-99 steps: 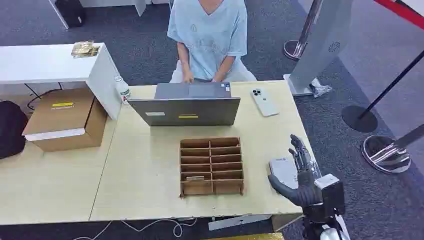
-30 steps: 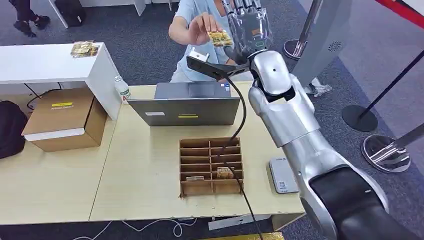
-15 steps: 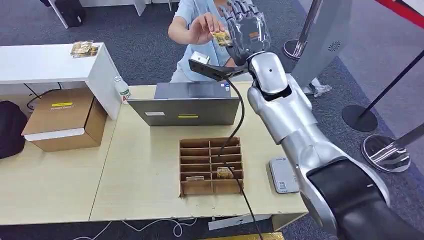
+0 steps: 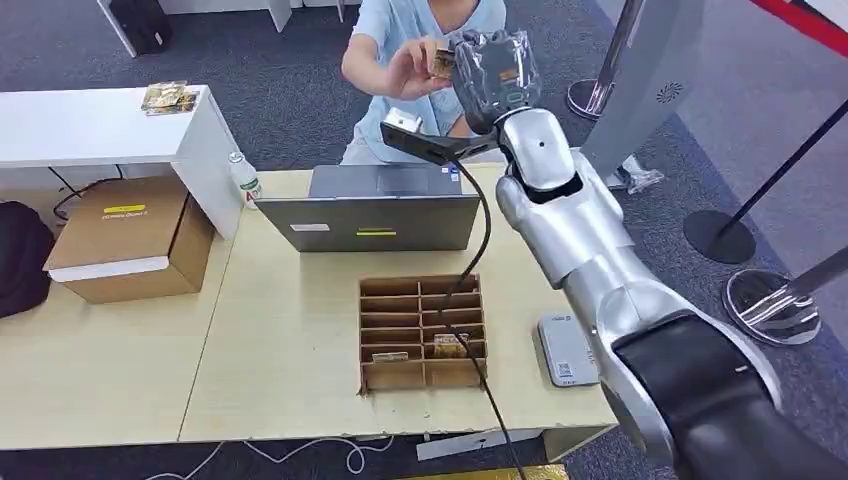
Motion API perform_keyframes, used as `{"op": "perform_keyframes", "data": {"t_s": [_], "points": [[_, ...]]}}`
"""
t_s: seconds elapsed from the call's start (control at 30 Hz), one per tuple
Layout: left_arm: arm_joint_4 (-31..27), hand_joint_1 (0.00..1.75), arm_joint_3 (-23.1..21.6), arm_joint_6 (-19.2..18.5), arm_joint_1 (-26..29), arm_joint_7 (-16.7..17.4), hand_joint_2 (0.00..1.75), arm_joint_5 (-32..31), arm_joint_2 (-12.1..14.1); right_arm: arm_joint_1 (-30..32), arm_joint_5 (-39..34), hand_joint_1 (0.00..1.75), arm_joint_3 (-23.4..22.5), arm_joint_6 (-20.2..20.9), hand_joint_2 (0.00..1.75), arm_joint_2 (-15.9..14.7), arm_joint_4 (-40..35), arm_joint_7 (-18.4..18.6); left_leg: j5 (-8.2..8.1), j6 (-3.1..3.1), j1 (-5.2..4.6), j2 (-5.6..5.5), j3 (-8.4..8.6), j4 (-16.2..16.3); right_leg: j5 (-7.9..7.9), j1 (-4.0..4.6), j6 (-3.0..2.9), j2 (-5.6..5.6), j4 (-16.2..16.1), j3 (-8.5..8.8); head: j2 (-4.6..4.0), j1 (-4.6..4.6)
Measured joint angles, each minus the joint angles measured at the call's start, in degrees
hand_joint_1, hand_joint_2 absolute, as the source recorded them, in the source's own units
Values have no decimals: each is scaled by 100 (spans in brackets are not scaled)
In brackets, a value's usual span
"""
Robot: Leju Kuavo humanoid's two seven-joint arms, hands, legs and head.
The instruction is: Pass the card to the sensor for recognition and then transmit it.
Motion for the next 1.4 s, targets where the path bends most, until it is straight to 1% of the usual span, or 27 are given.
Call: {"op": "perform_keyframes", "data": {"t_s": [0.23,0.5,0.63,0.73,0.93,1.0,1.07,1.23,1.4], "points": [[0,0,33,0,0,0,175,-17,-2,-3,-31,175,0,-55,175,33,85,-35,0,0,0,0,0,0,0,0,0,-1,0,0,0,0],[0,0,37,0,0,0,175,-46,-2,-3,-186,175,-53,-227,175,37,105,-136,0,0,0,0,0,0,0,0,0,0,0,0,0,0],[0,0,44,0,1,0,175,-59,-2,6,-499,175,-140,-253,175,37,90,-273,0,0,0,0,0,0,0,0,0,0,0,0,0,0],[0,0,61,0,1,0,175,-61,-4,23,-838,175,-265,-146,175,37,17,-411,0,0,0,0,1,0,0,0,0,0,0,-1,0,0],[0,0,148,0,7,0,175,-116,-4,109,-1859,175,-611,388,175,18,-273,-701,0,0,0,1,1,1,0,0,0,2,0,-5,0,-2],[0,0,184,0,6,0,175,-138,-7,161,-2306,175,-768,709,175,-22,-437,-772,0,0,0,0,0,2,0,0,0,0,0,-4,0,0],[0,0,203,-2,15,0,175,-153,-9,193,-2772,175,-958,1050,175,-66,-571,-780,0,0,0,-1,-2,2,0,0,0,-1,0,-5,0,0],[0,0,286,-20,14,2,175,-219,-7,201,-3544,175,-1314,1907,175,-267,-789,-684,0,0,-1,0,-3,4,2,-1,1,0,-1,-6,0,-2],[0,0,317,-66,15,20,175,-267,-7,194,-4031,175,-1545,2516,175,-544,-833,-621,0,0,-1,-1,-3,5,2,-1,1,-1,-1,-6,0,-2]]}}
